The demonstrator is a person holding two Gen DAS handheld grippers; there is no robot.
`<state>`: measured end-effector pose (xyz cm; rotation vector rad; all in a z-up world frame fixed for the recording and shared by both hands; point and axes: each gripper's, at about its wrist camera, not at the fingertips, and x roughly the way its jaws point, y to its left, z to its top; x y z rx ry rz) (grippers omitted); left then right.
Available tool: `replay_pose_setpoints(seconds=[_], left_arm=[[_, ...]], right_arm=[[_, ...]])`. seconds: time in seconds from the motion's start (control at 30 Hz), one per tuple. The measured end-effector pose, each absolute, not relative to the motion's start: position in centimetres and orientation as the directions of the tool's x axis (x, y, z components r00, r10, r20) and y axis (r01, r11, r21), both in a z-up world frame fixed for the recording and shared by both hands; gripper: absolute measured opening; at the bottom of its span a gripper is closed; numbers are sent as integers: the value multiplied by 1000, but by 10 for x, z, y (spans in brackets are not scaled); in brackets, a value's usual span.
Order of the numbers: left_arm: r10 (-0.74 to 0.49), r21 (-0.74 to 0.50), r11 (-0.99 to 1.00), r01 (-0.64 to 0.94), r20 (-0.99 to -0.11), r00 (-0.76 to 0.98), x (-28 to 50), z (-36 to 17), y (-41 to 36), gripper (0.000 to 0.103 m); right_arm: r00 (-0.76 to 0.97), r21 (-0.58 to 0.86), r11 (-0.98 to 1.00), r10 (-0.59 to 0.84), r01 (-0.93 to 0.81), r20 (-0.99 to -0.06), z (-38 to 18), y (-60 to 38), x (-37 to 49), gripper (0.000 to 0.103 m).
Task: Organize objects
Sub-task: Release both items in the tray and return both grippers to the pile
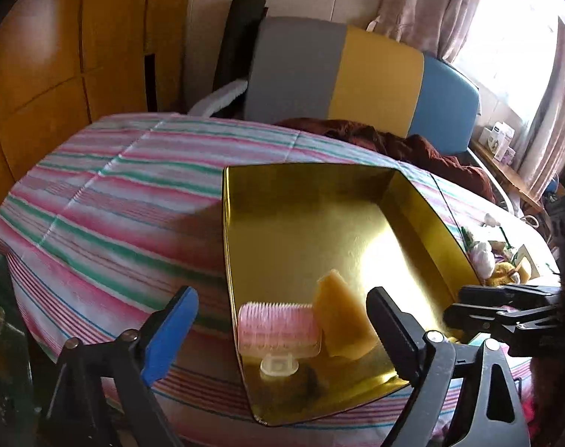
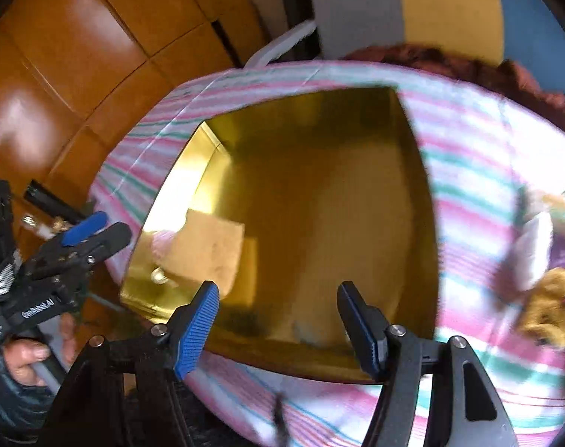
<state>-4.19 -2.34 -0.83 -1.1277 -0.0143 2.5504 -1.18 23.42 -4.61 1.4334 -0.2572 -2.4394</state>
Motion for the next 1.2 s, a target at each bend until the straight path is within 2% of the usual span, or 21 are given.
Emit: replay_pose_setpoints(seconds=[0.13,0.23,0.33,0.43,0.63,0.73,0.9,1.1,1.2], left_arm=[[310,-143,-942,-303,-717,-625,-44,-7,-24,92],[276,-121,-953,-278,-726,-629,-45,-9,-26,92],[214,-66,-967,-244,-729,-650,-45,-9,-32,92],[189,-99,-980,-172,-725,-663,-49,-7,-56,92],[162,-106,-987,-124,-734,-659,-51,-12,-74,92],[171,-106,-985,-139,-744,-646,-50,-18,-72,92],[187,-120,-982,-146,-749,-635,-54,-23,-69,92],[227,-120,-971,-208,-741,-632,-50,-18,-47,92],[271,-138,-957,-255,-739,-616,-49,-13,-33,93]], right_arm=[[-574,196,-964,-265,181,-775,-18,233,2,67],[-583,210,-956,-292,206,-758,-9,231,4,67],[-527,256,-931,-360,261,-770,-16,222,-2,67],[-488,209,-928,-343,309,-802,-29,195,-11,67],[-407,248,-901,-389,357,-827,-56,152,-32,67],[-440,126,-965,-219,229,-871,-69,167,-41,66],[-504,121,-988,-152,94,-850,-56,219,-32,67],[-632,65,-995,-100,79,-768,-29,245,-4,67],[-718,-111,-994,75,3,-692,-14,248,15,67]])
